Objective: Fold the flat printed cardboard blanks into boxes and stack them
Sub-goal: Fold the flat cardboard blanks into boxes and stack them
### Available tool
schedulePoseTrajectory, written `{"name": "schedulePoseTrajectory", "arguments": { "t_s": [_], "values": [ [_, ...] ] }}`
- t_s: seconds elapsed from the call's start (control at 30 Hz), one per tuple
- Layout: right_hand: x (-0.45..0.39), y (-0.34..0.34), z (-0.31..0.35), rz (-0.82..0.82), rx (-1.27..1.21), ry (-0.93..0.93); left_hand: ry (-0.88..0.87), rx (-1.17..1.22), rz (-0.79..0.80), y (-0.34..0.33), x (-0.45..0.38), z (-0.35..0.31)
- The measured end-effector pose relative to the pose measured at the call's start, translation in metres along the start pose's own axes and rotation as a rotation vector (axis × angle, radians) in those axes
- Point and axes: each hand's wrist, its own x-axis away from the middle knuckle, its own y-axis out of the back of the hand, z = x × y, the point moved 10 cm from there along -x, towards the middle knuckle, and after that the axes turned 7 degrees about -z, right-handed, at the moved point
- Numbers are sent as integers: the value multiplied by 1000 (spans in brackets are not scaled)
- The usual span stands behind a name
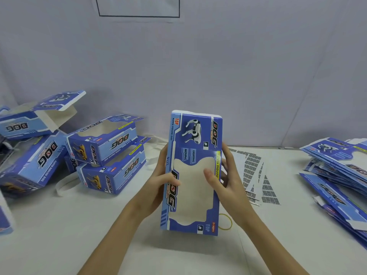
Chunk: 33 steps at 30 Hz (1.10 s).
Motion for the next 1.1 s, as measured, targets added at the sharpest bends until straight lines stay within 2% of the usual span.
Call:
{"name": "schedulePoseTrajectory", "arguments": {
  "t_s": [0.17, 0.23, 0.37, 0.47, 0.53, 0.6, 0.67, 0.77, 0.83, 0.9, 1.0, 1.07, 1.1],
  "values": [
    [1, -1, 5, -20, 31, 29, -35, -127, -108, -5, 3, -15],
    [0, 1, 7, -20, 29, 35, -102, -145, -152, -5, 4, -22],
    [-1, 1, 10, -29, 140, 94, -344, -179, -234, -7, 10, -47],
    [8, 3, 26, -155, 357, 303, -572, -295, -413, -3, 20, -65],
    [17, -12, 28, -89, 419, 405, -703, -451, -434, -11, 27, -74],
    [21, -25, 20, -17, 374, 359, -768, -513, -383, -21, 30, -76],
    [16, -25, 14, -32, 254, 236, -803, -498, -363, -25, 34, -79],
    [6, -6, 9, -111, 173, 137, -746, -389, -367, -20, 31, -81],
    [1, 6, 7, -107, 165, 106, -681, -405, -428, -11, 27, -78],
    [-2, 12, 6, -72, 122, 69, -506, -391, -442, -1, 16, -66],
    [-5, 10, 1, 7, -58, -20, -168, -114, -273, 2, 1, -34],
    [-3, 5, 2, 57, -103, -38, -64, 59, -139, -6, 1, -26],
    [-1, 2, 4, 72, -105, -40, -45, 107, -121, -8, 2, -26]
  ]
}}
